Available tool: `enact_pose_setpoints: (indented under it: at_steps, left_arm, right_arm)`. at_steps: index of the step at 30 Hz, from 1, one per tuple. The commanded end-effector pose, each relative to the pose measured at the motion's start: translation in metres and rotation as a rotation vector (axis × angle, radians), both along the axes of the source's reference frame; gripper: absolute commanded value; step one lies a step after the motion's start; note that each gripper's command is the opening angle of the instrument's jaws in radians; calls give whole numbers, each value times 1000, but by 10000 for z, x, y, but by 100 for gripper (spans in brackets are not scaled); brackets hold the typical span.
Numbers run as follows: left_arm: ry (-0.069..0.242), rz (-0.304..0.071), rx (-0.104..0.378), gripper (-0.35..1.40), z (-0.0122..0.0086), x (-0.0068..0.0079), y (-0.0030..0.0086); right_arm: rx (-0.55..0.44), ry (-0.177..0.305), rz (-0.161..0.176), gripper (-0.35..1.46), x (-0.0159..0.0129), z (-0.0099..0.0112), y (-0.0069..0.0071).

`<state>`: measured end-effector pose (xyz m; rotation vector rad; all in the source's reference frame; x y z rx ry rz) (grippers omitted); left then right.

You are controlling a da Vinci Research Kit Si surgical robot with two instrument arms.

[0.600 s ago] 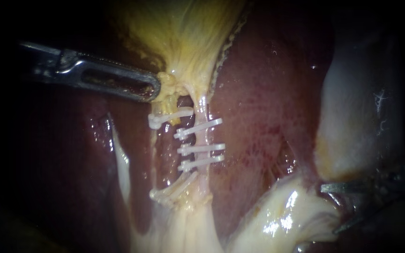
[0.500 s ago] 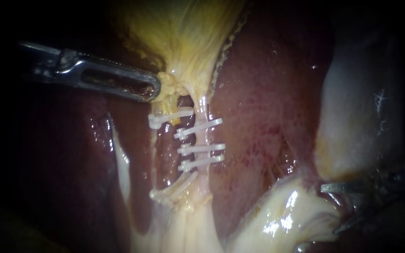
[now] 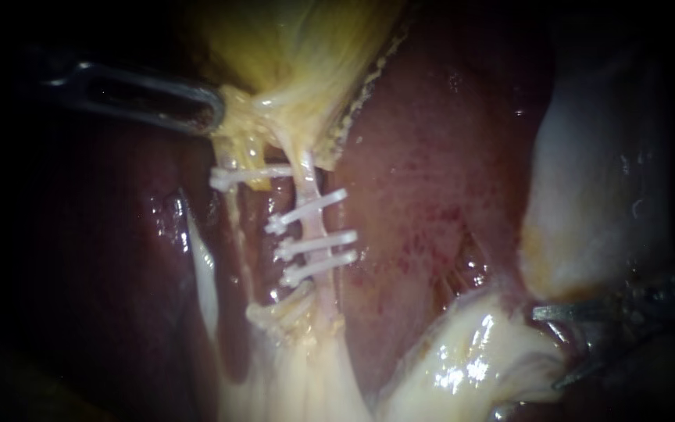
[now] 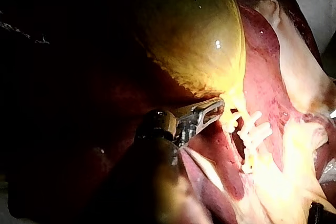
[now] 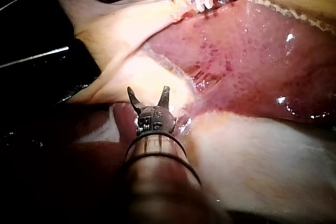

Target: Go to the cutting position right tube

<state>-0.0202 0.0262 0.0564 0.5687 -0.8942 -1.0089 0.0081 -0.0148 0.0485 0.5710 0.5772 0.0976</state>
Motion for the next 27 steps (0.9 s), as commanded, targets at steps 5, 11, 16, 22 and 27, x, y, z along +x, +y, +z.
enact_pose_setpoints:
  at_steps: [5, 11, 16, 22, 27]
  left_arm:
    - [6, -25, 5, -35, -8, 16, 13]
    - [9, -29, 4, -35, -7, 20, 14]
    - [10, -30, 3, -35, -6, 19, 12]
    - [13, -33, 0, -35, -3, 16, 8]
    - [14, -34, -1, -35, -3, 14, 7]
  right_arm:
    - [4, -3, 4, 140, 0, 0, 0]
    - [4, -4, 5, 140, 2, 1, 0]
    - [10, -8, 12, 140, 6, -1, 3]
    - [84, -42, 59, 140, 27, -11, 18]
    - [150, -5, 141, 140, 43, -21, 33]
